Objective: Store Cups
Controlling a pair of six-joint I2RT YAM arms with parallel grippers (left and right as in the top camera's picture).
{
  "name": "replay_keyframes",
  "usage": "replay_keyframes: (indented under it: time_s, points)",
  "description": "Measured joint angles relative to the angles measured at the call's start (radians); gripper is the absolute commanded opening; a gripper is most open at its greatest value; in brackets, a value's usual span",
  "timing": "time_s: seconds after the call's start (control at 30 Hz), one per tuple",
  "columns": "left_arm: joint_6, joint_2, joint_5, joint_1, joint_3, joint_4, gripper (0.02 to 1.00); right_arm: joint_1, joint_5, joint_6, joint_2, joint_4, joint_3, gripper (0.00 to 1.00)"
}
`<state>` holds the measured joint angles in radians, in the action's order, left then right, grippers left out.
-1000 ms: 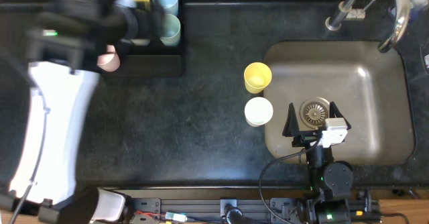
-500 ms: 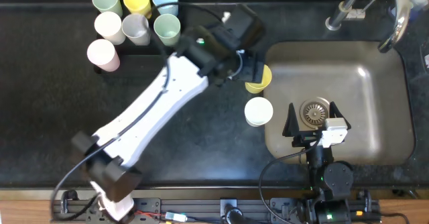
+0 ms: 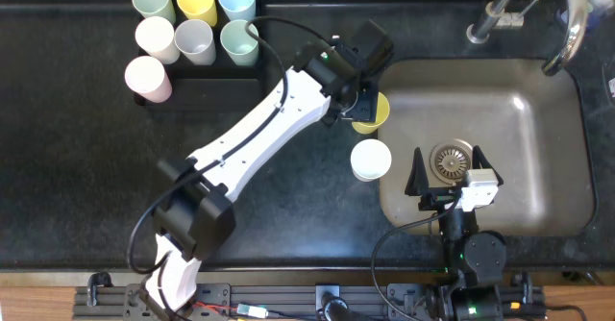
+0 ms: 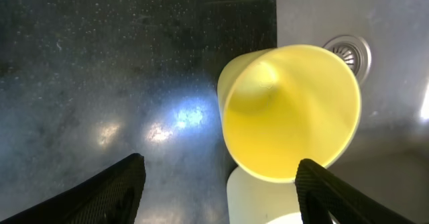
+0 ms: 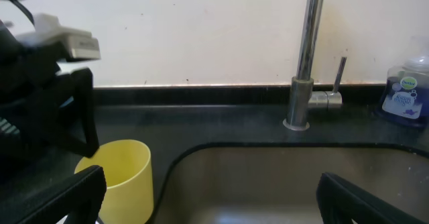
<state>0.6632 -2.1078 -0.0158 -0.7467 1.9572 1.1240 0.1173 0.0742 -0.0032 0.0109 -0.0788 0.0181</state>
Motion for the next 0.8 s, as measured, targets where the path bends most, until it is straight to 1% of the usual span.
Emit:
replay_keyframes:
  time_s: [0.1,0.2,0.27,0.3,0.33,0.53,0.6,0.63,0.8]
  points:
    - [0.001,-0.013,-0.009,0.000,0.000,-0.012,0.748,0.000,0.000,0.000,0.000,0.000,0.000,0.996]
    - [0.007,-0.028,-0.019,0.000,0.000,-0.018,0.691,0.000,0.001,0.000,0.000,0.000,0.000,0.998]
    - [0.014,-0.040,-0.025,0.000,0.000,-0.021,0.676,0.000,0.001,0.000,0.000,0.000,0.000,0.998]
    - [0.015,-0.048,-0.030,0.000,0.000,-0.026,0.649,0.000,0.000,0.000,0.000,0.000,0.000,0.998]
    - [0.016,-0.056,-0.036,0.000,0.000,-0.031,0.608,0.000,0.000,-0.001,0.000,0.000,0.000,1.000]
    - [0.021,-0.102,-0.065,0.000,0.000,-0.082,0.178,0.000,0.001,0.000,0.000,0.000,0.000,0.998]
    - [0.020,-0.105,-0.068,0.000,-0.001,-0.093,0.073,0.000,0.001,0.000,0.000,0.000,0.000,0.998]
    - [0.020,-0.105,-0.068,0.000,-0.001,-0.098,0.040,0.000,0.000,0.000,0.000,0.000,0.000,0.998]
    - [0.018,-0.105,-0.071,0.000,0.000,-0.102,0.038,0.000,0.000,0.000,0.000,0.000,0.000,0.998]
